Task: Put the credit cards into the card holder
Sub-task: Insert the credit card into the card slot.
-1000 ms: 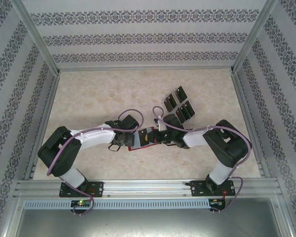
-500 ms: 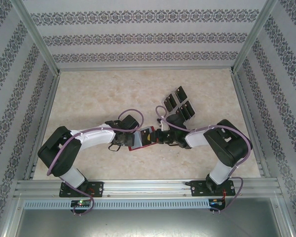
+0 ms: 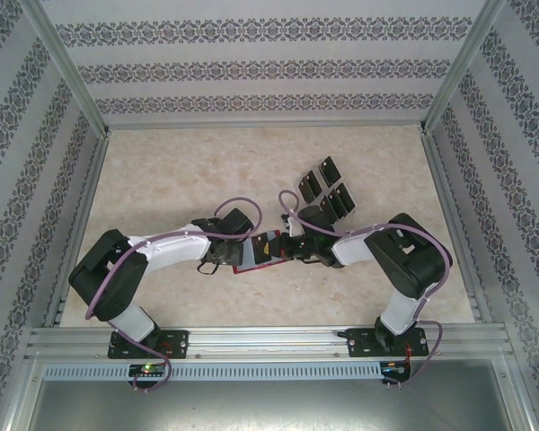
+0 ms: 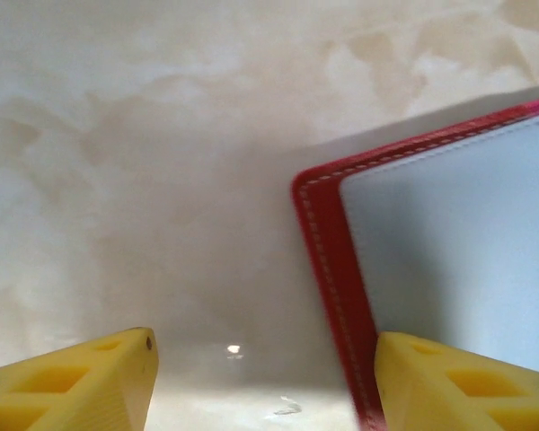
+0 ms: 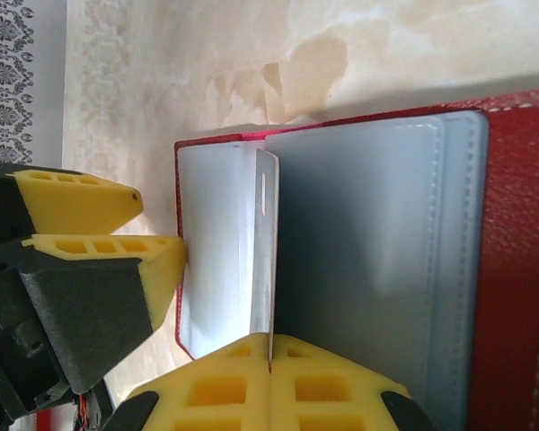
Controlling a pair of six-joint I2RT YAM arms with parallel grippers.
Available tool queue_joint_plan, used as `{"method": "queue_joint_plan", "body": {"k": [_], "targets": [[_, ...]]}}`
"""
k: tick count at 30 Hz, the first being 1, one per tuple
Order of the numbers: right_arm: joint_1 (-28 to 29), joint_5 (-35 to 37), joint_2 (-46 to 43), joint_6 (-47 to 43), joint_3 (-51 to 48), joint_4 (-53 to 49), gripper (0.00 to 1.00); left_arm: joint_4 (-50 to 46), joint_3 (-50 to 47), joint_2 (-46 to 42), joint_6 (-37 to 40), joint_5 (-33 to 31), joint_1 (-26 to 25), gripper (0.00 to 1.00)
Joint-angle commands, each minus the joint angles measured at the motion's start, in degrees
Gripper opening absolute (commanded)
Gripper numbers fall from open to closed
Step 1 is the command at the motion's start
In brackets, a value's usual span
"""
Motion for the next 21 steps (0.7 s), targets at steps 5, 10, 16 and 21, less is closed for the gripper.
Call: {"method": "queue_joint_plan", "body": {"k": [5, 10, 16, 21], "targets": [[0.67, 0.05, 2.41, 0.64, 0.61, -0.67, 0.0, -5.59, 1.66, 1.87, 0.63, -4.57, -0.24, 0.67], [0.81, -0.2, 2.41, 0.82, 0.86, -0.95, 0.0, -4.35, 1.23, 2.87, 0.94, -4.15, -0.24, 0.67], [1.76, -0.55, 3.1, 1.26, 1.49, -1.01, 0.0, -3.52, 0.89, 3.51, 1.04, -3.8, -0.24, 0.67], [2.39, -0.6, 3.55, 1.44, 1.33, -1.0, 0.0, -3.19, 0.84, 3.91, 1.04, -3.52, -0.24, 0.67]]}}
